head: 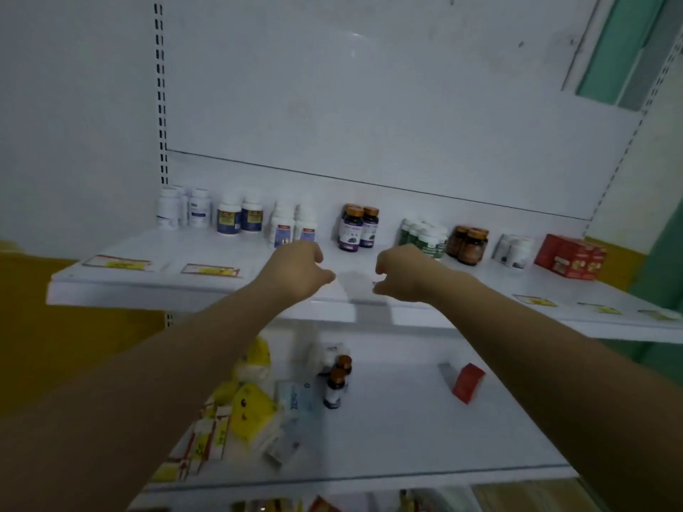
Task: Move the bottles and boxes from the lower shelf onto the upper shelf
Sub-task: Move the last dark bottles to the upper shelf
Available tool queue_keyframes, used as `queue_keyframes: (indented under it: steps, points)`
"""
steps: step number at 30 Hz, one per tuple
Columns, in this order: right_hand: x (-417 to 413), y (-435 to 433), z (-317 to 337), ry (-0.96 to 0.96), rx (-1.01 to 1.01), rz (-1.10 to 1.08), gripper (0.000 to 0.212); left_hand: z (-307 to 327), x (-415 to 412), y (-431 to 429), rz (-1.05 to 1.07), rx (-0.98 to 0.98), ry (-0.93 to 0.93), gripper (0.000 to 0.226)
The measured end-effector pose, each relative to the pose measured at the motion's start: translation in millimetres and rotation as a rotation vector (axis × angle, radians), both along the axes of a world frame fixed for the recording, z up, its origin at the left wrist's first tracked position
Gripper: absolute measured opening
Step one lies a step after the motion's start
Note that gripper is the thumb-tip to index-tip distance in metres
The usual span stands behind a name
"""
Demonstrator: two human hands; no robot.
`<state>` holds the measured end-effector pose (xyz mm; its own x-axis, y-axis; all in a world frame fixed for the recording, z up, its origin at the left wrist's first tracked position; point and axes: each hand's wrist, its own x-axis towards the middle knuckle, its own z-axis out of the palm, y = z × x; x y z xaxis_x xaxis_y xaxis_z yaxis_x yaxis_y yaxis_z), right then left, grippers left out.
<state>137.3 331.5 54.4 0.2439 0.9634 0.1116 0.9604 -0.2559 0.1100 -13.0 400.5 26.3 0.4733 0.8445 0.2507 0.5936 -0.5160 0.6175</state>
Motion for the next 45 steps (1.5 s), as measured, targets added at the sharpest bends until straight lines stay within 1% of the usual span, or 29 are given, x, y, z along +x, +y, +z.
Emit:
queue_keyframes:
  steps: [2,4,7,10,13,16,20,22,24,27,30,35,37,41,45]
  points:
    - [20,-36,-6,0.028,-0.015,-0.027,0.033,-13,22,-31,-0.04,-0.051,-0.06,0.04]
    - [38,-65,-15,0.071,-0.028,-0.063,0.031,-31,41,-57,-0.082,-0.096,-0.067,0.034]
    - [62,-95,-35,0.152,-0.044,-0.103,0.03,-63,64,-81,-0.116,-0.149,0.007,0.033]
    - [84,-109,-65,0.236,-0.057,-0.152,0.031,-98,80,-86,-0.118,-0.22,0.09,0.034]
    - [105,-105,-105,0.28,-0.094,-0.182,0.038,-137,92,-75,-0.104,-0.282,0.185,0.034]
    - [123,-89,-148,0.294,-0.161,-0.161,0.035,-174,100,-56,-0.081,-0.349,0.232,0.034]
    - [140,-56,-196,0.344,-0.25,-0.137,0.041,-215,109,-28,-0.039,-0.404,0.25,0.02]
    - [149,-36,-213,0.388,-0.254,-0.142,0.04,-231,117,-13,-0.016,-0.406,0.261,0.027]
    - [158,-17,-231,0.416,-0.255,-0.138,0.04,-247,127,2,0.017,-0.423,0.223,0.036]
    - [171,10,-260,0.446,-0.254,-0.104,0.039,-266,142,18,0.077,-0.455,0.152,0.033]
    - [183,39,-287,0.456,-0.273,-0.065,0.042,-288,157,36,0.153,-0.493,0.116,0.037]
    - [201,95,-327,0.474,-0.27,0.005,0.048,-339,178,70,0.291,-0.572,0.042,0.059]
    - [207,116,-342,0.476,-0.279,0.06,0.05,-358,186,81,0.34,-0.597,-0.002,0.065]
    - [213,156,-363,0.412,-0.26,0.147,0.055,-379,202,107,0.34,-0.592,-0.098,0.06]
    - [209,194,-365,0.377,-0.182,0.201,0.057,-384,216,127,0.274,-0.609,-0.184,0.07]
